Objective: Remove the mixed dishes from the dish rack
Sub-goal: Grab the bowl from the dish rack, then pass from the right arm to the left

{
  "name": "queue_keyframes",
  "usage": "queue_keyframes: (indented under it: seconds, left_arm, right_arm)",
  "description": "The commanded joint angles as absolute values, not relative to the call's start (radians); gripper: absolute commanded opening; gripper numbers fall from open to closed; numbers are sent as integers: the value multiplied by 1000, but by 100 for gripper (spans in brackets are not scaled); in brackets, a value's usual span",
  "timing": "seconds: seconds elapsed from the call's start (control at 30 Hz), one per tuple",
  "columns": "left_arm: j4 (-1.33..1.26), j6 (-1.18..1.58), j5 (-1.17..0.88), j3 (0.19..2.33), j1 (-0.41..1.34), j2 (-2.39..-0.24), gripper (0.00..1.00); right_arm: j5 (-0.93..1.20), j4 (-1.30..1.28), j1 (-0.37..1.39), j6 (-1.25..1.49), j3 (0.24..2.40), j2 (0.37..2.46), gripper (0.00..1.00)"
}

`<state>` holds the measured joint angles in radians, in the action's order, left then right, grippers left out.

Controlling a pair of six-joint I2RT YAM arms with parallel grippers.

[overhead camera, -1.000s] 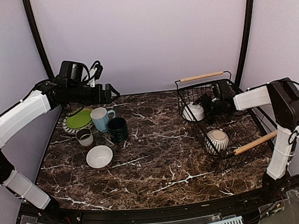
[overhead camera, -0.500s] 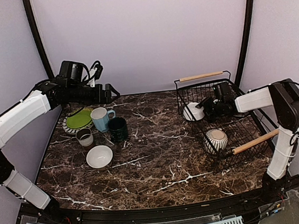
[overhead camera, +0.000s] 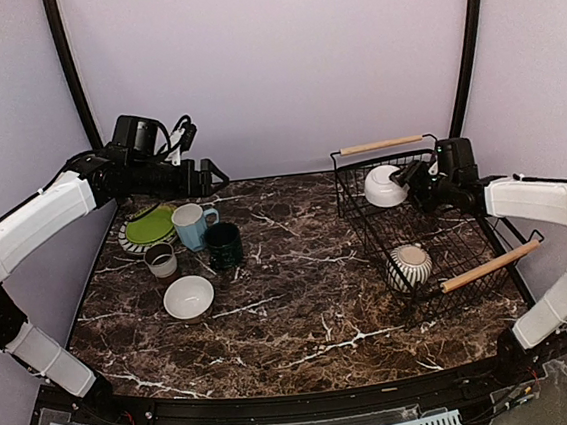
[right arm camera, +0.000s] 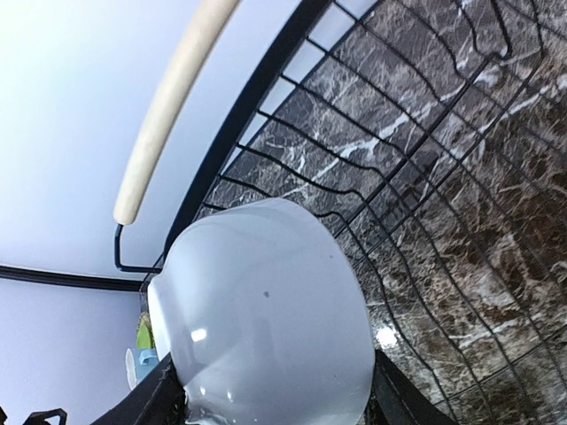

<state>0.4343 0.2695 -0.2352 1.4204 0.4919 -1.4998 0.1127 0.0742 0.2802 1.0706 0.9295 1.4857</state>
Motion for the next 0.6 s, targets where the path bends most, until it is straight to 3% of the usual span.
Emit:
queue_keyframes:
  seconds: [0.0,0.3,0.47,0.57]
  left_arm:
    - [423,278,-295,1423,491,-1501,91]
    - [263,347,-613,1375,491,-1522,91]
    - [1,507,-878,1301,491,-1524,91]
    - [-301,654,-985,1216,491,-1517,92]
  right_arm:
    - [142,163,244,941,860,1365,38]
    - [518,363,240,782,889,1292,37]
    - [655,442,258,735,909,1266,37]
    - [700,482,296,740,922,1267,36]
